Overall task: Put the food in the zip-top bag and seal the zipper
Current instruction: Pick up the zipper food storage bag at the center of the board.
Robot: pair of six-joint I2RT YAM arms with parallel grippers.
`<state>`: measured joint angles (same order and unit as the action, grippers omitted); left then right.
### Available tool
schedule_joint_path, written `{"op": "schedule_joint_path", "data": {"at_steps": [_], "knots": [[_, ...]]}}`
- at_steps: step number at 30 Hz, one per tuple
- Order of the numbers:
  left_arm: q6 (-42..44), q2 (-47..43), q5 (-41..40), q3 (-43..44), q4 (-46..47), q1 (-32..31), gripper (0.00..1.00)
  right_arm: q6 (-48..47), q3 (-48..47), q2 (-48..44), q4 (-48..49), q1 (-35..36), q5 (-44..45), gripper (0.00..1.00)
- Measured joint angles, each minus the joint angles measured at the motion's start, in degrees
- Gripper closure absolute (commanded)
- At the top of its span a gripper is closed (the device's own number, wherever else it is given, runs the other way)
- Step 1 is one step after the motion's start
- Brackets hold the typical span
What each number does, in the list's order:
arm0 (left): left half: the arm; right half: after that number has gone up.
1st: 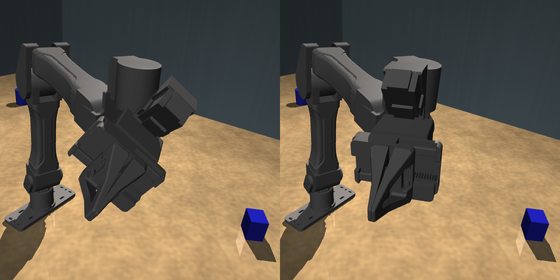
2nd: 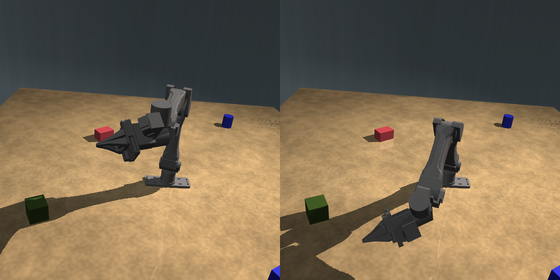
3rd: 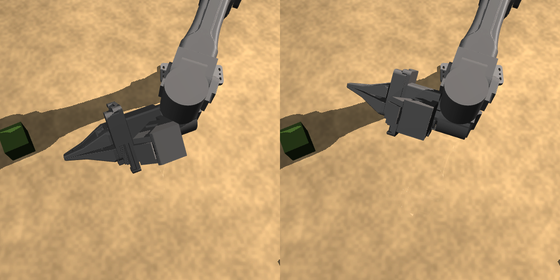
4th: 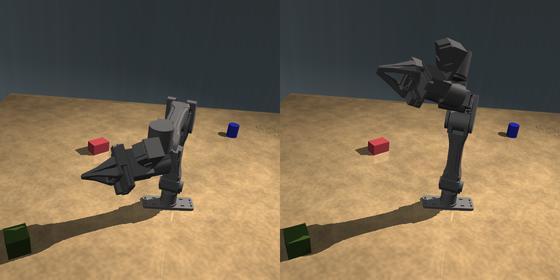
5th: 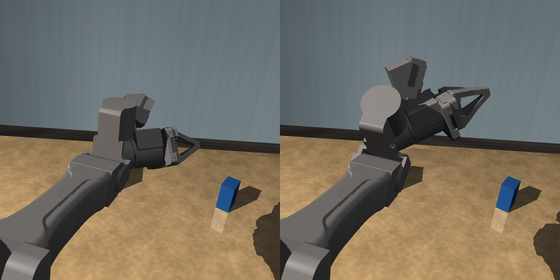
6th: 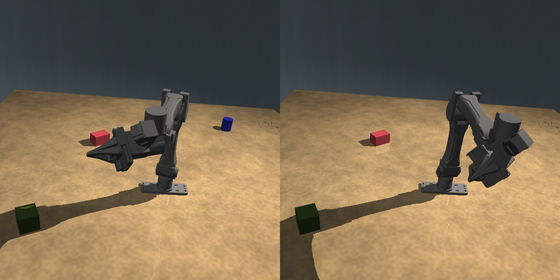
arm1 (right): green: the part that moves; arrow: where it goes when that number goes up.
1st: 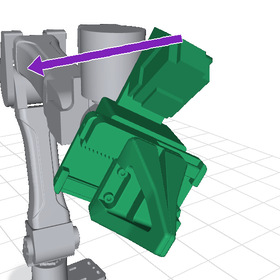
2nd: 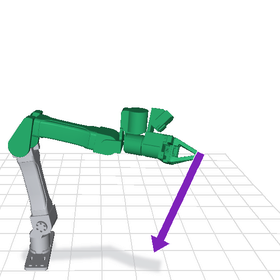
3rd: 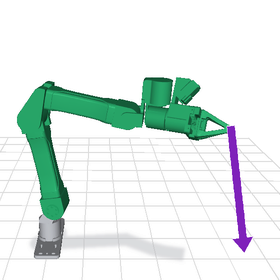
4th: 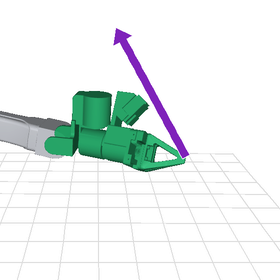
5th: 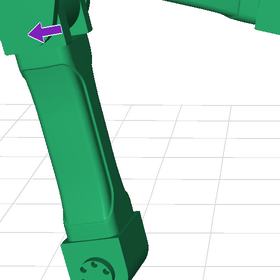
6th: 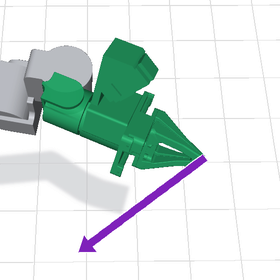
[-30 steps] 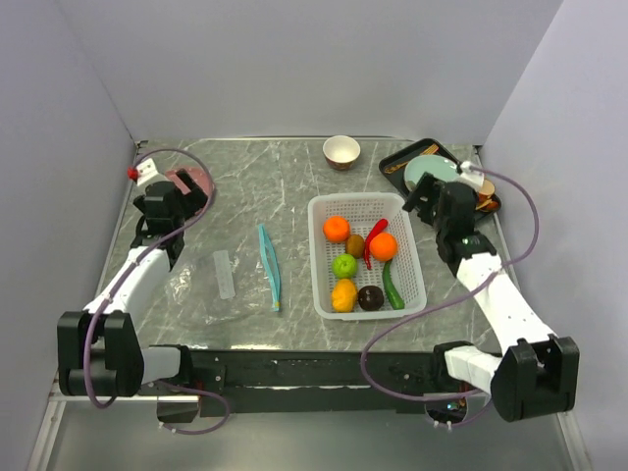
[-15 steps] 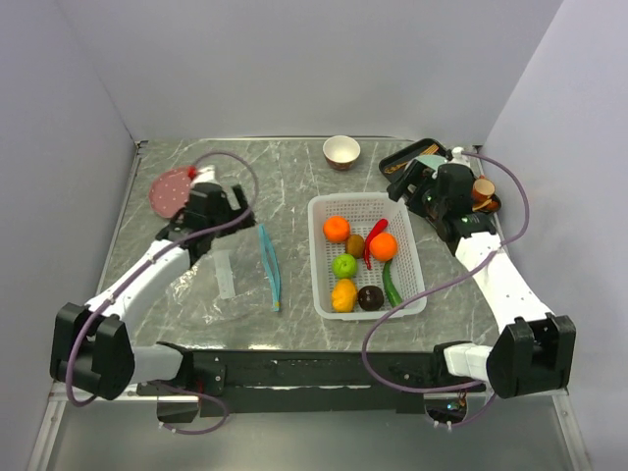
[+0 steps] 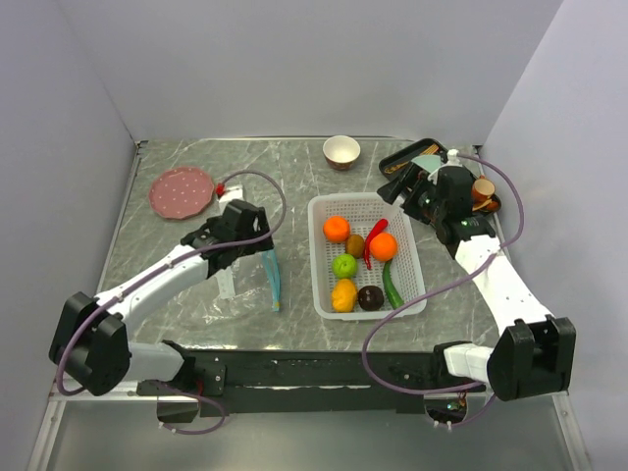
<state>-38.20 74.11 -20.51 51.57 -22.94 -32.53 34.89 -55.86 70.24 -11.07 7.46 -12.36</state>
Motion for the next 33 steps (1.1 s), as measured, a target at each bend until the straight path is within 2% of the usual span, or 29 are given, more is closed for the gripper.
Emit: {"op": "schedule_joint_path", "data": {"at_steps": [7, 8, 10, 16, 20, 22, 23, 29, 33], "knots": [[-3.1, 4.0, -2.9, 0.0, -3.8, -3.8, 0.2, 0.0, 1.1, -0.2, 1.2, 0.0, -2.7, 0.02], [-3.5, 4.2, -3.3, 0.0, -4.2, -4.2, 0.27, 0.0, 1.1, 0.0, 1.3, 0.0, -3.1, 0.02], [-4.4, 4.5, -3.6, 0.0, -4.5, -4.9, 0.32, -0.2, 1.1, 0.5, 1.3, 0.0, -3.8, 0.03], [-5.0, 6.6, -4.0, 0.0, -4.5, -5.7, 0.3, -0.3, 1.1, 1.3, 1.4, 0.0, -4.9, 0.04], [-5.2, 8.9, -4.3, 0.0, -4.4, -6.0, 0.32, -0.5, 1.1, 1.3, 1.4, 0.0, -5.3, 0.04], [-5.2, 9.7, -4.3, 0.2, -4.4, -6.1, 0.39, -0.7, 1.1, 1.3, 1.4, 0.0, -5.4, 0.06], [-5.2, 9.8, -4.4, 0.4, -4.4, -6.1, 0.47, -0.8, 1.1, 1.3, 1.4, 0.0, -5.5, 0.06], [-5.4, 10.2, -4.5, 2.8, -4.5, -6.2, 0.68, -1.6, 1.1, 2.1, 1.4, 0.0, -6.4, 0.14], [-5.1, 10.1, -4.9, 3.5, -4.6, -6.2, 0.75, -3.2, 0.5, 3.6, 1.0, 0.2, -7.8, 0.2]]}}
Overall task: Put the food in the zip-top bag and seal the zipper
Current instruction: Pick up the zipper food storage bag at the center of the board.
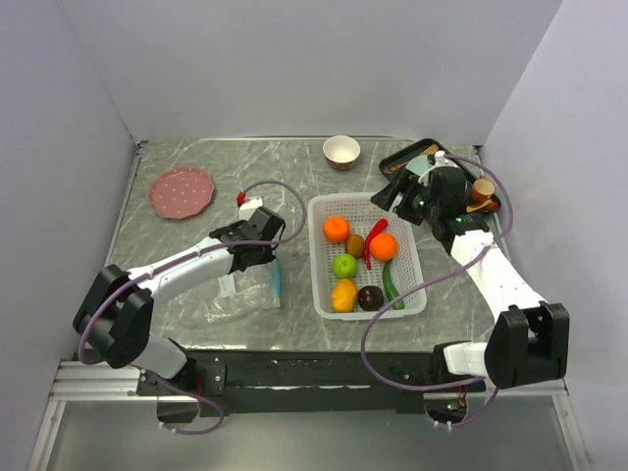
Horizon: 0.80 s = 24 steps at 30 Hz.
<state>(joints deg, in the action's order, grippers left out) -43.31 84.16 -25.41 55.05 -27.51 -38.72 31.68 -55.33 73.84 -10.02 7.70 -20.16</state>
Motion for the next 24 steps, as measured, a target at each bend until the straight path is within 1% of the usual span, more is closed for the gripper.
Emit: {"op": "schedule_joint_path", "data": {"at_steps": [1, 6, 10, 12, 15, 20, 22, 24], "knots": [[0.2, -0.1, 0.0, 0.0, -0.1, 0.0, 0.81, -0.3, 0.0, 0.1, -0.1, 0.1, -0.2, 0.22], [1.1, -1.5, 0.0, 0.0, -0.3, 0.0, 0.9, -3.9, 0.0, 0.7, -2.8, 2.2, -0.2, 0.24], [2.5, -2.5, 0.2, 0.0, 0.2, 0.0, 0.99, -6.8, 0.0, 0.7, -6.3, 6.6, 1.4, 0.23], [3.4, -2.6, 0.3, 0.1, 0.3, 0.0, 0.99, -8.0, 0.0, 0.7, -8.4, 9.3, 3.4, 0.25], [4.3, -2.6, 0.5, 0.2, 0.5, 0.0, 0.99, -8.9, 0.0, 0.7, -11.4, 12.4, 7.2, 0.24], [5.5, -2.6, 1.4, 0.4, 1.0, 0.0, 0.99, -8.9, 0.4, 0.6, -14.2, 13.0, 16.3, 0.22], [5.8, -2.6, 1.9, 0.4, 1.4, 0.0, 0.99, -8.8, 0.4, 0.5, -15.0, 13.0, 19.9, 0.18], [6.1, -2.7, 2.3, 0.4, 1.7, 0.0, 0.99, -8.8, 0.4, 0.3, -15.6, 13.0, 22.1, 0.12]]}}
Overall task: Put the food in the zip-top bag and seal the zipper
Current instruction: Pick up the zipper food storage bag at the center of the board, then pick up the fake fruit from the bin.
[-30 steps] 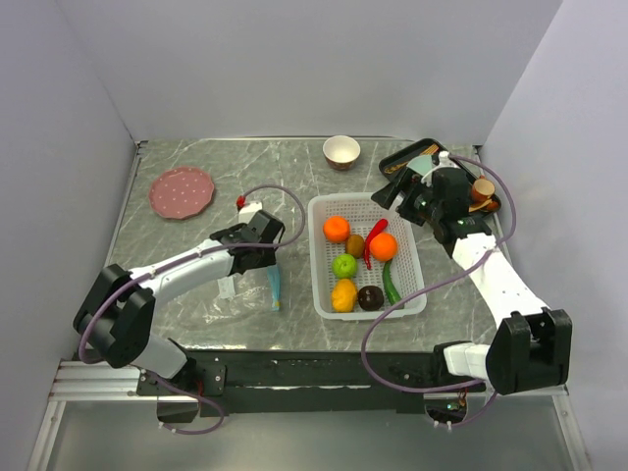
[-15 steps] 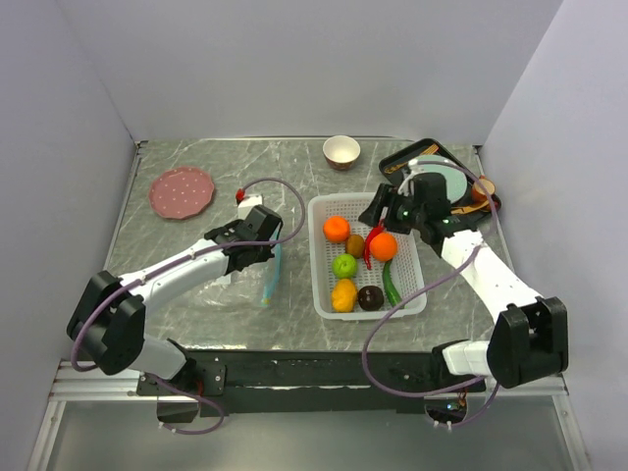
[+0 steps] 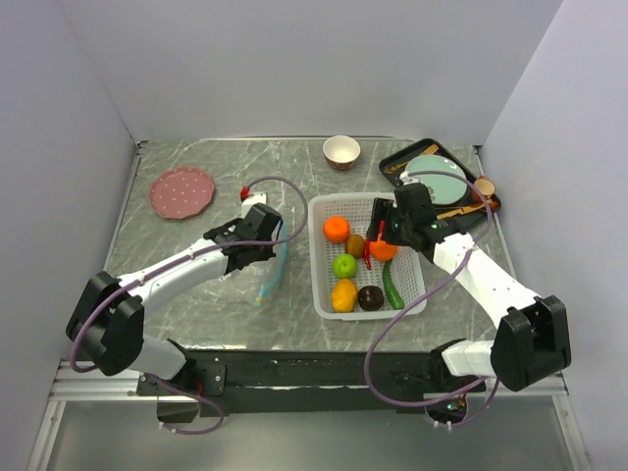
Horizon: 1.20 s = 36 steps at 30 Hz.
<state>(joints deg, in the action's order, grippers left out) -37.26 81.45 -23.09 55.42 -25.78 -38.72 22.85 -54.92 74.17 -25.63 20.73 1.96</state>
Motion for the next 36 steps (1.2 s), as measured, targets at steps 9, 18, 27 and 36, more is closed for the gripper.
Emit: {"op": "schedule_joint_path", "data": {"at_steps": [9, 18, 27, 36], "knots": [[1.1, -3.2, 2.4, 0.0, 1.6, 0.0, 0.99, -1.9, -0.3, 5.5, -2.5, 0.0, 5.2, 0.11], [1.2, -3.5, 2.5, 0.0, 2.0, 0.0, 0.99, -2.3, -0.3, 11.1, -0.7, 0.0, 6.0, 0.18], [1.2, -3.5, 2.5, 0.0, 2.0, 0.0, 0.99, -2.5, -0.3, 12.2, 0.9, 0.0, 6.1, 0.56], [1.0, -3.2, 2.4, 0.0, 1.9, 0.0, 0.99, -2.7, 1.2, 9.5, 1.9, 0.0, 5.4, 0.68]]}}
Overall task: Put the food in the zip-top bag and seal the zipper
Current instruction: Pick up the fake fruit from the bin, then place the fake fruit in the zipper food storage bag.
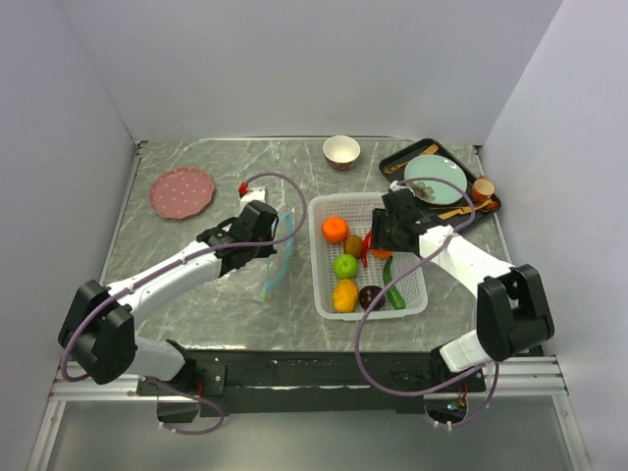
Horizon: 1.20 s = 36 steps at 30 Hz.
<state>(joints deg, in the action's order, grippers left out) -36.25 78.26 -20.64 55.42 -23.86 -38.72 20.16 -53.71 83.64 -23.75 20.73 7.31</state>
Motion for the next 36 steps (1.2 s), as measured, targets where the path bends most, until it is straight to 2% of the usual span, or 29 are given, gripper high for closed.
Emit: {"op": "schedule_joint_path", "data": {"at_steps": [10, 16, 25, 36], "knots": [[-0.9, 0.0, 0.0, 0.2, -0.2, 0.0, 0.99, 2.5, 1.1, -12.8, 1.4, 0.4, -4.1, 0.68], [-2.3, 0.0, 0.2, 1.4, -0.9, 0.0, 0.99, 5.8, 3.5, -16.7, 6.3, 2.7, -11.8, 0.68], [-4.6, 0.0, 3.5, 1.9, -0.6, 0.1, 0.99, 11.6, 4.3, -15.9, 16.8, 11.1, -20.5, 0.68], [-5.4, -3.2, 3.9, 1.9, -0.9, 0.1, 0.99, 14.0, 1.4, -5.5, 21.3, 19.8, -22.0, 0.68]]}}
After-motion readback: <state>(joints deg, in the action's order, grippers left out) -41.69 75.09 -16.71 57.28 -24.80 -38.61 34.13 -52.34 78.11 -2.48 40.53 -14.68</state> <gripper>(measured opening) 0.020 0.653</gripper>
